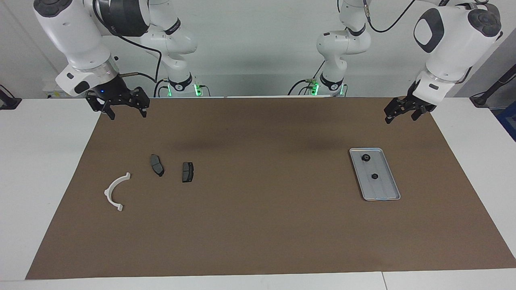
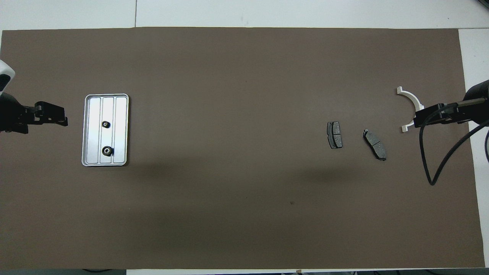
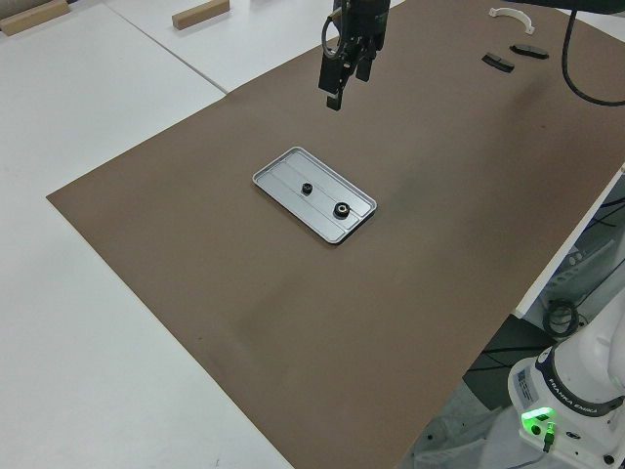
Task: Place bearing gear from tray to pile
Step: 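Reach the left gripper into the silver tray and grasp a black bearing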
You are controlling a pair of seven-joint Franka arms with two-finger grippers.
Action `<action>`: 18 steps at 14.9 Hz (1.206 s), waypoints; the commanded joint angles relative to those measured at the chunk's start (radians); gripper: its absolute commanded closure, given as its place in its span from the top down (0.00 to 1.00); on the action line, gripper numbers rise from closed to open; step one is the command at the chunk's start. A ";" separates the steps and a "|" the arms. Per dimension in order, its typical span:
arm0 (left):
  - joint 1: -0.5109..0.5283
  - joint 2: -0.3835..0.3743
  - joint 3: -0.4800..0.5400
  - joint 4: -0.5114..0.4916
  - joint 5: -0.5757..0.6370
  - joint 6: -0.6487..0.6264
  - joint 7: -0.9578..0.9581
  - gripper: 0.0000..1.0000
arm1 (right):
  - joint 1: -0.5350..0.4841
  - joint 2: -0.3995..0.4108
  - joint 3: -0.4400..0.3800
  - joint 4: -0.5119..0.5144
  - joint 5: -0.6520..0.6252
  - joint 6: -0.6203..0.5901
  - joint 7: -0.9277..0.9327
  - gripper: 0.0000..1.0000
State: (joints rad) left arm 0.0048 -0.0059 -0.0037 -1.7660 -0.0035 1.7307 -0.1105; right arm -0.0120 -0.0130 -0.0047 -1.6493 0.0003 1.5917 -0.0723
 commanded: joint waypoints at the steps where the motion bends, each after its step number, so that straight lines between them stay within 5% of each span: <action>1: -0.013 -0.019 0.002 -0.119 0.016 0.120 -0.021 1.00 | -0.034 -0.030 0.011 -0.040 0.001 0.025 -0.029 1.00; 4: -0.006 -0.019 0.005 -0.246 0.016 0.257 -0.023 1.00 | -0.023 -0.028 0.012 -0.037 0.001 0.028 -0.021 1.00; 6: 0.001 -0.003 0.005 -0.308 0.016 0.350 -0.023 0.80 | -0.023 -0.027 0.014 -0.032 0.001 0.028 -0.020 1.00; 9: 0.024 0.003 0.002 -0.390 0.016 0.435 -0.018 0.72 | -0.034 -0.025 0.014 -0.033 0.003 0.063 -0.017 1.00; 18: 0.011 0.109 0.002 -0.480 0.016 0.605 -0.023 0.71 | -0.033 -0.022 0.014 -0.032 0.003 0.074 0.025 1.00</action>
State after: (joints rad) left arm 0.0190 0.0701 -0.0024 -2.2315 -0.0034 2.2814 -0.1174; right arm -0.0311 -0.0158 0.0002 -1.6515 0.0003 1.6327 -0.0541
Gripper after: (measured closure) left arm 0.300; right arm 0.000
